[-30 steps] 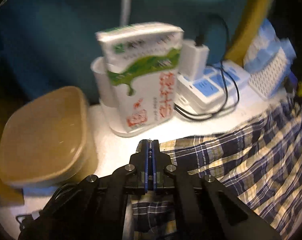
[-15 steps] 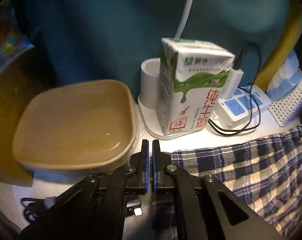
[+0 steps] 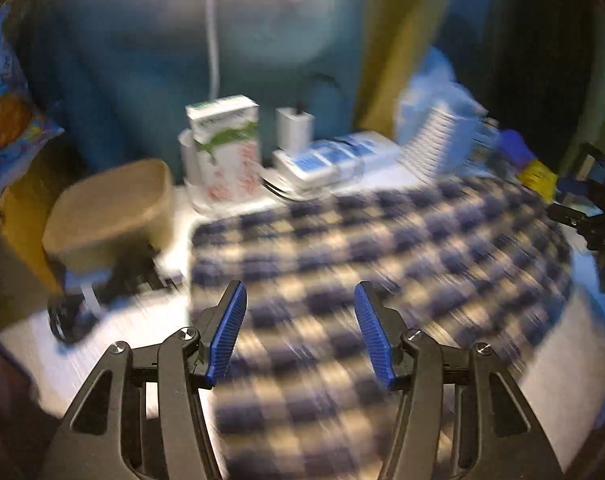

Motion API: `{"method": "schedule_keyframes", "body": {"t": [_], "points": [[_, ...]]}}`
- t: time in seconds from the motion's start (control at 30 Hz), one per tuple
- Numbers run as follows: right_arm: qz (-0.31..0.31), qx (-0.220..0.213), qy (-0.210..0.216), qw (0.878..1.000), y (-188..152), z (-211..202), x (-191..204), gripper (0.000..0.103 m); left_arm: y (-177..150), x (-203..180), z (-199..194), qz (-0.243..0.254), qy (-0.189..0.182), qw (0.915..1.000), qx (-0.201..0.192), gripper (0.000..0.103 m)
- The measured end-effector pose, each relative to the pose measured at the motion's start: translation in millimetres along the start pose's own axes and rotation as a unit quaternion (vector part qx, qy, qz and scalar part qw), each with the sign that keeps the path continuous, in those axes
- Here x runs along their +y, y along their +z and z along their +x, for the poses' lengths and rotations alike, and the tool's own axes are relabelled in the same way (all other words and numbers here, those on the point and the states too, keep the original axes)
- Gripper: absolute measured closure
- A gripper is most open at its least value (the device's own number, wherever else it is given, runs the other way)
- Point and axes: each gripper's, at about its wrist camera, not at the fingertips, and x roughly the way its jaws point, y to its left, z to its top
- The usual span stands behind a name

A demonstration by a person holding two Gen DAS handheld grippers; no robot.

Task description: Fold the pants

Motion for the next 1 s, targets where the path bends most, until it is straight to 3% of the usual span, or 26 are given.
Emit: {"method": "schedule_keyframes", "body": {"t": [0.33,0.47,0.63,0.77,0.9,1.0], "points": [[0.037,0.028,0.005,0.999,-63,-29,10,0.001,-85,-86,-29,0.003,-0.044,0.9983,0.038,0.047],[0.053,0.041,0.001,0.998,-87,-36,4,0.001,-103,-109,-24,0.013,-0.053,0.9973,0.049,0.047],[0.065,0.044,-0.008,0.997,-103,-45,-4,0.001,-105,-126,-10,0.037,-0.015,0.9987,0.032,0.047],[0.082,0.042,-0.013,0.996,-112,-51,-17,0.001,-102,-131,9,0.05,0.011,0.9976,0.046,0.046],[0.096,0.042,-0.018,0.994,-116,-51,-29,0.001,-104,-138,17,0.07,0.039,0.9961,0.036,0.031],[0.114,0.042,-0.018,0.992,-119,-47,-39,0.001,-103,-136,19,0.072,0.041,0.996,0.034,0.031]]}}
